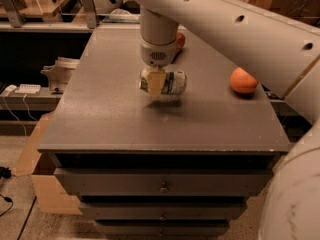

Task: Place 7up can upright

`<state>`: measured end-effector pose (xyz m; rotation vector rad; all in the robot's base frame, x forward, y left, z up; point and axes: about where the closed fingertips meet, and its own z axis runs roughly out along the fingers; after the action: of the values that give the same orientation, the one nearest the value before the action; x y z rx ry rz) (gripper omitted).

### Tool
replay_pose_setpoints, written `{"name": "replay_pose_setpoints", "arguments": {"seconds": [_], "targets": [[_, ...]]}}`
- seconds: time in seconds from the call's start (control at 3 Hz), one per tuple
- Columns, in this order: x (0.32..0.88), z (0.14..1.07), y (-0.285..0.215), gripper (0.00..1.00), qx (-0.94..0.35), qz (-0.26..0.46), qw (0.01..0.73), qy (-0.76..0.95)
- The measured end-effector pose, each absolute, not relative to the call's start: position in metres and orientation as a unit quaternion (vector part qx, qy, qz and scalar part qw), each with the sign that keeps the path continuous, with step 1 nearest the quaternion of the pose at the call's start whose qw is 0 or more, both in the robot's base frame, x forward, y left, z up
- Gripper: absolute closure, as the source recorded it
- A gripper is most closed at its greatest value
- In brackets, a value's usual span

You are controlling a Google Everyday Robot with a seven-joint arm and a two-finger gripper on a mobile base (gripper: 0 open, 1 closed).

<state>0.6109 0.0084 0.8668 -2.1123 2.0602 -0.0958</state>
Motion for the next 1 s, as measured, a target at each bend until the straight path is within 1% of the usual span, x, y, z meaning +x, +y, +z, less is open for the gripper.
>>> {"name": "replay_pose_setpoints", "arguments": {"seconds": [0.33,0.67,1.0], "targets": [[0.609,0.891,0.02,1.0,-0.72,0.028,0.174,0.671],[0.6,0.909,0.032,1.0,-0.731,0.107,0.256,0.623],[0.589,0.916,0.039,1.0,-0.74,0.134,0.272,0.601]]}}
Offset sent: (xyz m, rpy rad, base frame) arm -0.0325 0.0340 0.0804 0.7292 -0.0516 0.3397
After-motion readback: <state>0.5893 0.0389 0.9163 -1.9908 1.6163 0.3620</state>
